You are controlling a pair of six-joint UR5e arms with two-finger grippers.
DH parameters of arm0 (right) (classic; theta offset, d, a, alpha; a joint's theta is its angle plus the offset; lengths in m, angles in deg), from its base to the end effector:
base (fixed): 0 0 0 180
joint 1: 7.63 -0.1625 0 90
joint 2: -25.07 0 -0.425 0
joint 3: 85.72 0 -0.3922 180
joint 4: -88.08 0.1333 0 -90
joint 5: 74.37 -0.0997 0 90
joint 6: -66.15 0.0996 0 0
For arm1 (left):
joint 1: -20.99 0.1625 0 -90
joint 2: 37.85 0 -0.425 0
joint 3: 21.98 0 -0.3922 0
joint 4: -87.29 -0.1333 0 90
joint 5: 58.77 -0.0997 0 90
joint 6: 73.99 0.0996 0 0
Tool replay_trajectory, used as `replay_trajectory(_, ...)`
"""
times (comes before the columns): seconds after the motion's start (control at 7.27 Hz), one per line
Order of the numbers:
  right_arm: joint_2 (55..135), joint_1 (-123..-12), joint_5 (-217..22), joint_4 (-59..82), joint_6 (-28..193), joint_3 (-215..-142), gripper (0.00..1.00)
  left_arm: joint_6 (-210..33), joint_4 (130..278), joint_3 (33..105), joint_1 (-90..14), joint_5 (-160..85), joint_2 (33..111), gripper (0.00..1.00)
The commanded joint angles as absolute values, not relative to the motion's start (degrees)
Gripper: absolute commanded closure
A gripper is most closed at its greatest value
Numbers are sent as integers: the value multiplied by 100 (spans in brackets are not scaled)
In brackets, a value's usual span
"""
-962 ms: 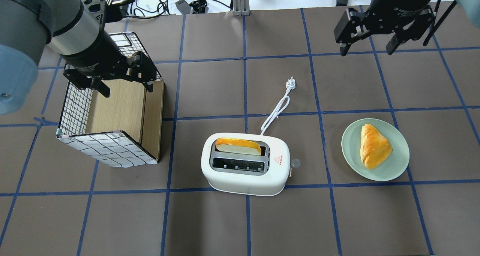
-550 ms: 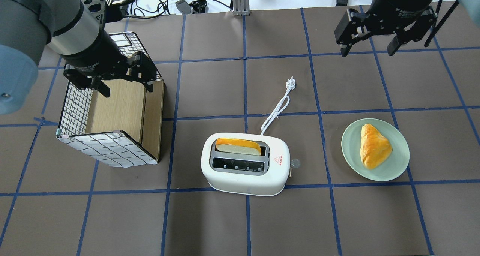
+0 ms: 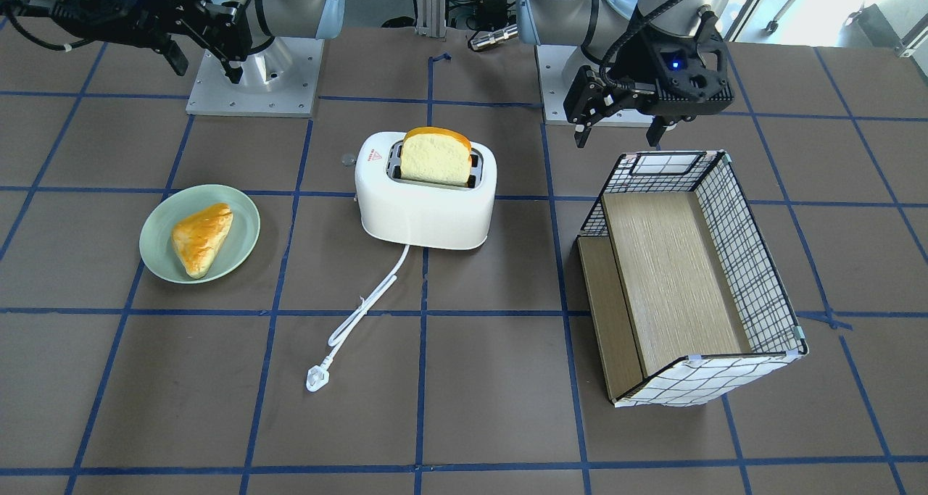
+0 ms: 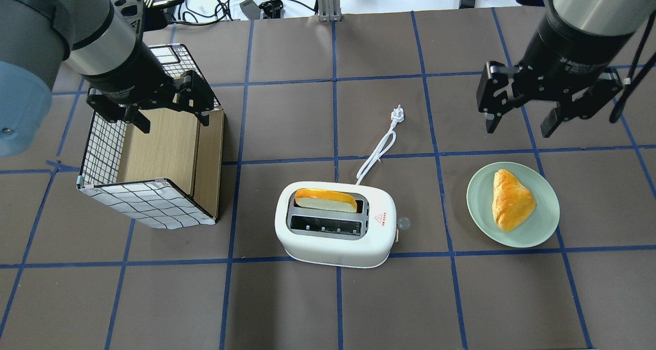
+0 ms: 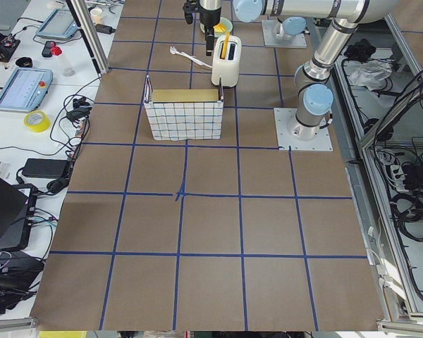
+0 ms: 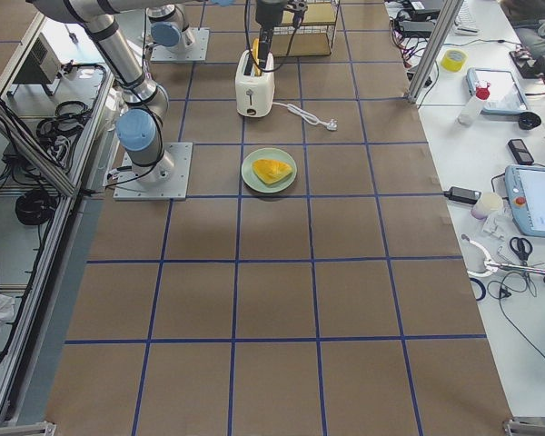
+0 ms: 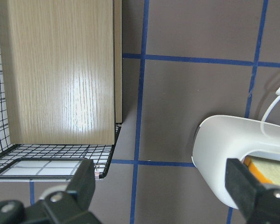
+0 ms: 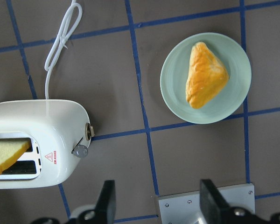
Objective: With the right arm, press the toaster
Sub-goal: 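Move the right gripper down toward the lever on the toaster's side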
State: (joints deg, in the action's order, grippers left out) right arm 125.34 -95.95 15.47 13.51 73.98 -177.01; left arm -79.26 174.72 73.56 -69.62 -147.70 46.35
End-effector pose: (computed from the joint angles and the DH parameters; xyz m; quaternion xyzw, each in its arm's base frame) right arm 0.1218 -0.4032 0.5317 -0.0828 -0.9950 -0.0563 0.0016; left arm -0.1400 -0.4523 0.4926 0.0404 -0.9988 0.0242 0.0106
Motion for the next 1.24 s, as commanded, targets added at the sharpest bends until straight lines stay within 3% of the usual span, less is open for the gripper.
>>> replay_trajectory(0.0, 13079, -9587, 1424, 1504, 7660, -18448, 100, -7926, 17474, 7356, -6962, -14763, 4635, 0)
replay_trajectory(0.28, 13071, -9578, 653, 956, 7626, -19071, 100, -7926, 17474, 7356, -6962, -14771, 4635, 0)
replay_trajectory(1.1, 13054, -9561, -289, -2463, 8037, -21278, 100, -7926, 17474, 7356, -6962, -14771, 4635, 0)
